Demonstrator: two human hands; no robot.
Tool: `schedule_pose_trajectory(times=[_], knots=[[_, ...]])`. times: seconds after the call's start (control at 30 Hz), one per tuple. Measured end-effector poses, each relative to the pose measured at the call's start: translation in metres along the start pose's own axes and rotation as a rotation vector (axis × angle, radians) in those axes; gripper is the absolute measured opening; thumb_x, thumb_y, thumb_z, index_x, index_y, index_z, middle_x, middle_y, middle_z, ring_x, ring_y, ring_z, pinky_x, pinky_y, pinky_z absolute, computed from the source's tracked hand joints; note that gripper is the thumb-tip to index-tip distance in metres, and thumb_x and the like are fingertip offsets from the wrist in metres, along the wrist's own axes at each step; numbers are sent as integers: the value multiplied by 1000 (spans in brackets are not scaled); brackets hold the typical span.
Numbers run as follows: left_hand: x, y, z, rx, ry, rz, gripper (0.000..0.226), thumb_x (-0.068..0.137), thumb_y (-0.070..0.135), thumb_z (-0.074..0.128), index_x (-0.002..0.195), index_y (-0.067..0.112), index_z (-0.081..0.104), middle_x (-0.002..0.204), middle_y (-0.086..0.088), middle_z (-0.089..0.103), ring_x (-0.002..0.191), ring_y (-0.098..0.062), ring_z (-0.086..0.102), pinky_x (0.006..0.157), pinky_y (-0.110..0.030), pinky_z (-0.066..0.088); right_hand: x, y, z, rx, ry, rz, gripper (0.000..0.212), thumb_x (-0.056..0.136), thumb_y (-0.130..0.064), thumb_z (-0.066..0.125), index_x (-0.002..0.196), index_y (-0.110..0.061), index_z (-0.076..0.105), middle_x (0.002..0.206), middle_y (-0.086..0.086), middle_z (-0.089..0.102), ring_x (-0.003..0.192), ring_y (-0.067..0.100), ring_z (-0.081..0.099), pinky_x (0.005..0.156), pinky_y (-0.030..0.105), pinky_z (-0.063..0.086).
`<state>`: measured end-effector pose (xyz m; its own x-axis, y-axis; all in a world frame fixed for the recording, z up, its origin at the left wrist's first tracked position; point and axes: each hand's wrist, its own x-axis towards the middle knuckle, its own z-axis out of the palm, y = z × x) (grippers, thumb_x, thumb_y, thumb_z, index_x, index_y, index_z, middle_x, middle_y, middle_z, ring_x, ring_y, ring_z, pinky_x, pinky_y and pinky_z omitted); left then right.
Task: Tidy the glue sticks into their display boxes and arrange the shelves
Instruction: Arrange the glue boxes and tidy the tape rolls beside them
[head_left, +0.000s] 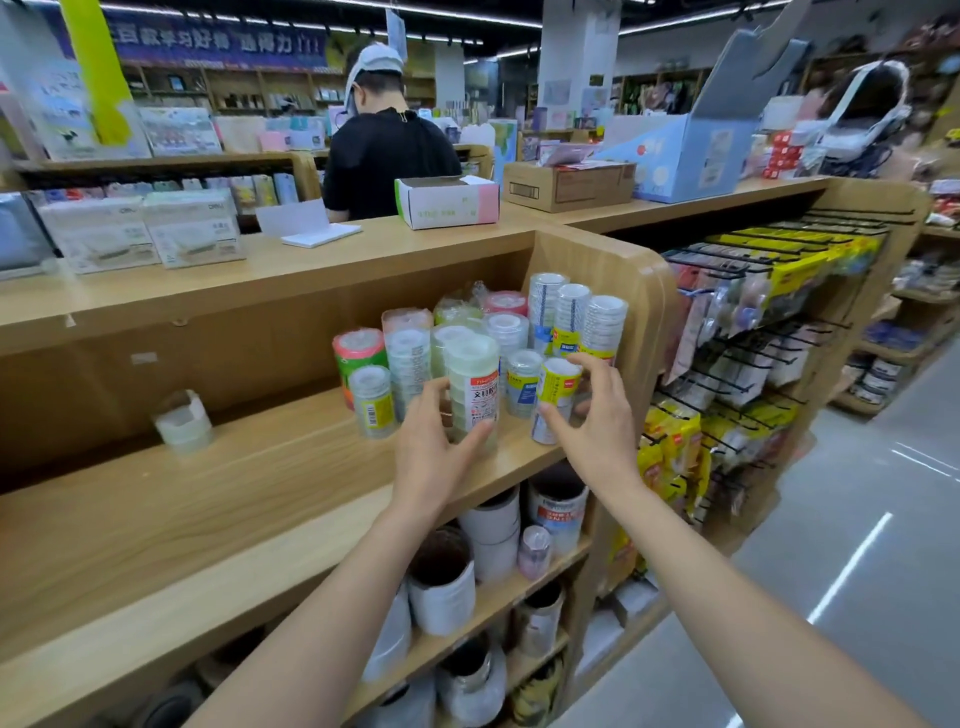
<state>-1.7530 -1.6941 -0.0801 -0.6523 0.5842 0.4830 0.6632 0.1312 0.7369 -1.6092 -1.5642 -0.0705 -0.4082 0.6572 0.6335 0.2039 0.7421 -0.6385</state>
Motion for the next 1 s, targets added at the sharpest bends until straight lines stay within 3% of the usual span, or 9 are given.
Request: schedule_pose_trajectory(times=[0.1,0.17,0.3,0.47,0.7,0.83,1.0], knots=[[1,6,10,4,-16,21,66,74,60,69,128,29,48,112,4,61,100,-13,59,81,-41,54,0,8,-12,42,11,-12,59,82,-20,77,132,-21,46,125,-9,48,93,-3,54,79,19,46],[0,13,18,2,-37,38,65,76,55,73,130,27,49,114,4,60,101,-13,57,83,-39,53,0,13,-20,53,9,-15,58,82,-20,77,131,-21,47,126,-4,51,90,-6,55,76,19,49],[1,25,32,-9,-66,39,60,81,44,75,133,26,51,107,1,58,93,-9,55,77,-27,47,1,20,-33,101,-10,-27,57,81,-18,77,130,-23,48,121,-4,54,90,5,57,75,28,53],[3,32,45,-18,-41,21,57,81,42,76,128,21,53,104,0,57,93,-13,56,80,-32,51,2,23,-43,140,-60,-53,55,82,-19,76,129,-24,48,123,-6,56,93,5,59,76,25,53],[1,48,60,-123,0,-81,43,77,29,83,100,14,49,73,1,56,66,-12,55,64,-29,46,7,30,-48,188,-78,-45,53,82,-18,77,127,-22,51,120,-4,58,98,5,59,77,16,50],[2,55,67,-140,-14,-62,39,80,27,81,101,14,50,79,-8,61,71,-19,59,66,-32,48,8,36,-48,187,-88,-44,52,81,-19,77,126,-24,51,120,-6,57,99,6,59,78,19,51],[4,53,74,-171,5,-72,33,82,24,79,98,18,52,81,-4,61,74,-12,59,67,-23,48,10,41,-51,180,-92,-49,51,81,-17,77,126,-20,52,120,-6,56,98,3,56,76,11,46]])
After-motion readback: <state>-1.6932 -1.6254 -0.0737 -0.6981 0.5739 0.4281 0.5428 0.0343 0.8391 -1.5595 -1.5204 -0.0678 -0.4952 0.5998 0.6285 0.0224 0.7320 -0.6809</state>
